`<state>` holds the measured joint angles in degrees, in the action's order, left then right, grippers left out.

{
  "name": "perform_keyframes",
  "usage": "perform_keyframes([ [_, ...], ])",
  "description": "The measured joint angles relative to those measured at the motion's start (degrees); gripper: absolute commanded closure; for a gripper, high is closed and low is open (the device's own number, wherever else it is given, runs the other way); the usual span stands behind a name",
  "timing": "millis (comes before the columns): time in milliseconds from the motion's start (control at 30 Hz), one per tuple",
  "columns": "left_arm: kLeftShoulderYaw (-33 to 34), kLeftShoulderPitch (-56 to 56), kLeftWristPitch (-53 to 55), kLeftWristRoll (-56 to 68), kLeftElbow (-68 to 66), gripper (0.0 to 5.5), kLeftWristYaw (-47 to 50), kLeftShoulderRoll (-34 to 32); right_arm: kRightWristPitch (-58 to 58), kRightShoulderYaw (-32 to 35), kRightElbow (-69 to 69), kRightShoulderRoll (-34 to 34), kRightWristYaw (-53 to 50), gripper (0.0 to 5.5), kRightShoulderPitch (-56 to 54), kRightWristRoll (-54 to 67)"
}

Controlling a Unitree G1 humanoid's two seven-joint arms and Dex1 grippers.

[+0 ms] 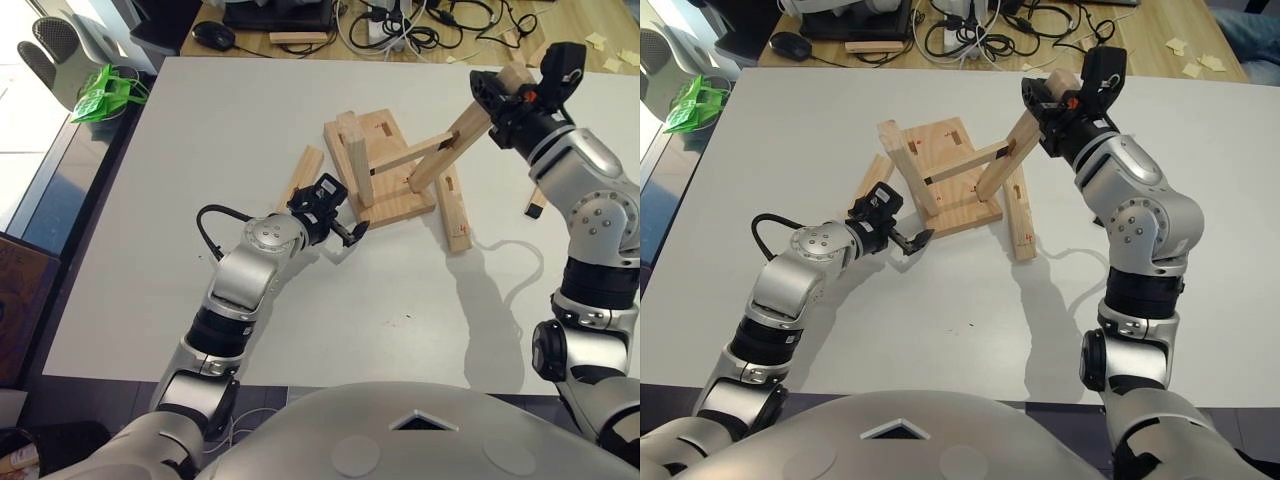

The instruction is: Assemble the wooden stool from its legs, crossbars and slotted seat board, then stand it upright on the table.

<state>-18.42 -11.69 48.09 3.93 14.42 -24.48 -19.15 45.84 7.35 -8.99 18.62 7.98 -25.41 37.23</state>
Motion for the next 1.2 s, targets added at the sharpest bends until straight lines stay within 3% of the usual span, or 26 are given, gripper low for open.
perform_keyframes([
  [1033,-1.14,-1.89,-2.18,-2.16,-2.09,0.10,-0.53,0.14,-9.75,-5.25,4.91,-2.44,3.79,4.50,0.93,-7.35],
  [1200,-1.27,-2.15,-2.58,-2.29,-2.22,0.10,-0.62,0.03,-7.42,-7.80,8.69,-0.51,4.04,3.54,1.80,-11.72],
])
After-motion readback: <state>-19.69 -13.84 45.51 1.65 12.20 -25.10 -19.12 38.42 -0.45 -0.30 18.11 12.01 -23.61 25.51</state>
